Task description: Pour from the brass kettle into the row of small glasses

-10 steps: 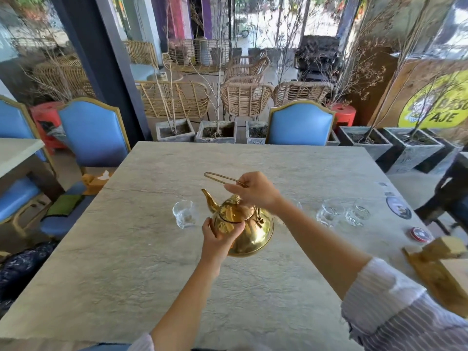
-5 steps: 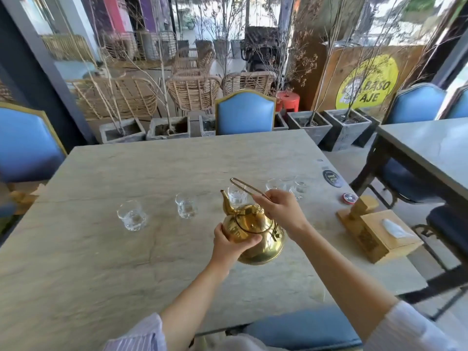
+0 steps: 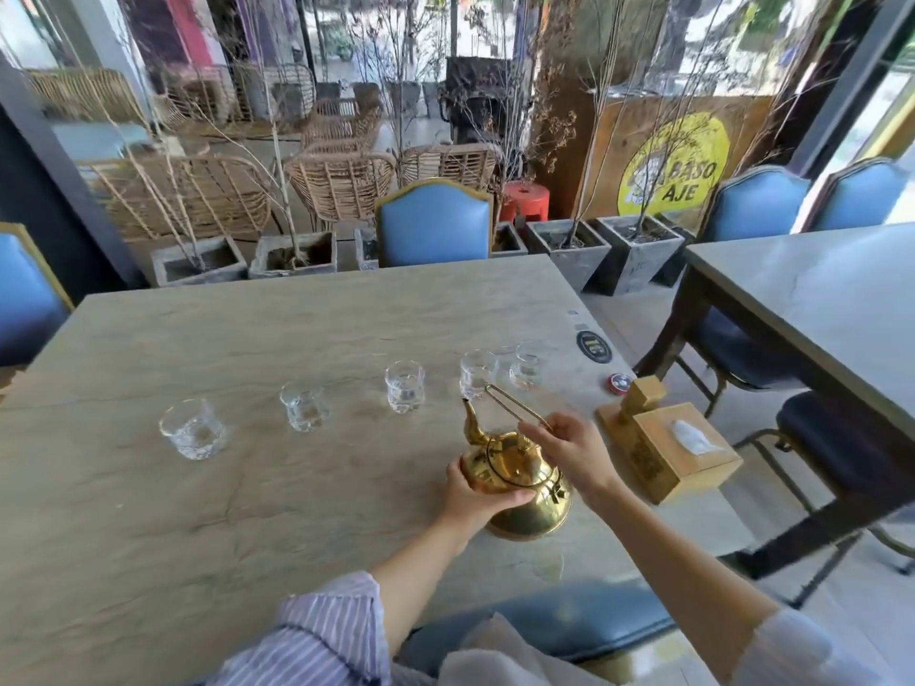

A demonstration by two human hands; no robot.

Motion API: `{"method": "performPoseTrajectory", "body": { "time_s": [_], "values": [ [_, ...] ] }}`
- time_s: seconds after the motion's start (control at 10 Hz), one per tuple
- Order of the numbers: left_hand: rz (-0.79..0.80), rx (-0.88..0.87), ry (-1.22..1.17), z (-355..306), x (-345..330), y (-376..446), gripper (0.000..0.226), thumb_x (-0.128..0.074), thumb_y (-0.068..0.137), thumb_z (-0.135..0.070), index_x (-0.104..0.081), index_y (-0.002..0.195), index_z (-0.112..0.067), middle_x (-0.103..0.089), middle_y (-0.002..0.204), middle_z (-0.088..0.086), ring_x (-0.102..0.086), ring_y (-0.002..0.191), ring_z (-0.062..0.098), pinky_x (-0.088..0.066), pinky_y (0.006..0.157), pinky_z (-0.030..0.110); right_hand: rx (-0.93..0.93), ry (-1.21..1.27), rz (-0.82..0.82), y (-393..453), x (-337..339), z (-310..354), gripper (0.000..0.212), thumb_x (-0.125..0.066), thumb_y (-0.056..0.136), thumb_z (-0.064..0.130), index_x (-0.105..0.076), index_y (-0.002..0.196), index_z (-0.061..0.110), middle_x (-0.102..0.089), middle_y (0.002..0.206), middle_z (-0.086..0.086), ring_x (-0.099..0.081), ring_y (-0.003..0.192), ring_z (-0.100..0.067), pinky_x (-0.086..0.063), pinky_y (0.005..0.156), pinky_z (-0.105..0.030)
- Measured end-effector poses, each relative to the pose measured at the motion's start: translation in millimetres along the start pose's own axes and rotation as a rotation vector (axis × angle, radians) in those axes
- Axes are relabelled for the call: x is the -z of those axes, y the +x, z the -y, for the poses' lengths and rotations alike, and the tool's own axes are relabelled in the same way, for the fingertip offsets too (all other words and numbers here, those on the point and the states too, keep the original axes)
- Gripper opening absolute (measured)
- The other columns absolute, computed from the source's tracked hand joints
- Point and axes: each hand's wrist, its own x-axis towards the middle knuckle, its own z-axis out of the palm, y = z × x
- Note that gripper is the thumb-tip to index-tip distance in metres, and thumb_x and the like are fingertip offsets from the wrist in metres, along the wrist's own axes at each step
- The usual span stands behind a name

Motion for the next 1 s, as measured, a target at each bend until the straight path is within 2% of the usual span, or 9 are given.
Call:
{"method": "performPoseTrajectory", "body": {
  "time_s": [0.1,0.3,0.4,0.5,0.6,0.7,0.8,0.9,1.0],
  "values": [
    [-0.030,0.009,0.008,4.3,-15.3,0.8,0.136,-0.106,0.059,-0.025,-0.022,0.165,-0.012,-0.044,0.162,0.009,-0.048,0.148,0.027,-0.042,0.122,0.040,-0.019,-0.020,0.023,1.8,10.6,-11.6,0.046,-0.079,0.080,0.033,-0.061,0.075,-0.009,-0.057,0.054,0.001,-0.049,0.044,-0.005,-0.041,0.050,-0.026],
    [-0.089,0.007,-0.018,8.4,-34.9,6.1,0.138,-0.108,0.056,-0.022,-0.024,0.165,-0.009,-0.047,0.161,0.011,-0.050,0.146,0.025,-0.041,0.119,0.035,-0.011,-0.058,0.084,11.6,25.5,-24.0,0.054,-0.075,0.075,0.047,-0.063,0.078,-0.006,-0.059,0.060,-0.003,-0.052,0.055,-0.014,-0.042,0.056,-0.034],
    [-0.108,-0.009,-0.026,9.0,-37.6,8.3,0.140,-0.108,0.056,-0.021,-0.022,0.166,-0.008,-0.044,0.164,0.011,-0.048,0.149,0.026,-0.040,0.121,0.035,-0.012,-0.062,0.122,16.2,27.6,-26.2,0.048,-0.077,0.080,0.037,-0.062,0.078,-0.009,-0.059,0.058,-0.003,-0.053,0.053,-0.013,-0.043,0.056,-0.035],
    [-0.149,-0.007,0.019,9.1,-38.6,8.6,0.133,-0.107,0.057,-0.024,-0.029,0.163,-0.008,-0.048,0.160,0.008,-0.049,0.146,0.025,-0.042,0.120,0.036,-0.008,-0.062,0.171,17.6,28.6,-24.4,0.050,-0.077,0.081,0.037,-0.062,0.079,-0.010,-0.062,0.057,-0.005,-0.054,0.048,-0.010,-0.045,0.054,-0.030],
    [-0.162,-0.014,0.061,9.7,-36.2,8.6,0.121,-0.106,0.061,-0.021,-0.035,0.159,-0.008,-0.051,0.157,0.007,-0.052,0.137,0.020,-0.043,0.115,0.030,0.000,-0.113,0.203,21.2,30.5,-17.4,0.048,-0.073,0.084,0.041,-0.063,0.073,-0.005,-0.064,0.055,-0.001,-0.053,0.040,-0.001,-0.042,0.047,-0.016],
    [-0.128,-0.035,0.109,2.5,-30.0,1.0,0.127,-0.102,0.068,-0.026,-0.024,0.167,-0.010,-0.040,0.168,0.011,-0.042,0.151,0.026,-0.037,0.121,0.035,0.026,-0.220,0.246,25.8,31.6,-6.6,0.045,-0.064,0.090,0.044,-0.057,0.059,0.013,-0.057,0.044,0.007,-0.047,0.035,0.004,-0.035,0.042,-0.009],
    [-0.129,-0.122,0.199,-1.5,-14.8,-1.9,0.122,-0.095,0.078,-0.036,-0.019,0.171,-0.014,-0.025,0.176,0.010,-0.027,0.162,0.030,-0.030,0.127,0.042,0.091,-0.305,0.260,31.9,28.9,4.1,0.037,-0.059,0.093,0.045,-0.060,0.068,0.018,-0.063,0.055,0.008,-0.058,0.049,-0.002,-0.043,0.051,-0.017],
    [-0.200,-0.140,0.352,-12.6,8.4,-14.2,0.097,-0.084,0.090,-0.040,-0.031,0.168,-0.015,-0.032,0.174,0.009,-0.032,0.160,0.026,-0.031,0.126,0.037,0.156,-0.391,0.252,34.6,18.1,15.2,0.036,-0.060,0.093,0.044,-0.066,0.106,0.010,-0.073,0.095,-0.003,-0.070,0.084,-0.016,-0.058,0.074,-0.029],
    [-0.288,-0.102,0.400,-23.7,28.6,-20.3,0.084,-0.078,0.096,-0.040,-0.039,0.164,-0.010,-0.039,0.172,0.010,-0.037,0.158,0.025,-0.032,0.124,0.033,0.229,-0.559,0.236,32.8,1.0,29.1,0.051,-0.058,0.092,0.046,-0.056,0.130,0.012,-0.066,0.126,-0.007,-0.062,0.113,-0.024,-0.051,0.098,-0.042]
  ]
}}
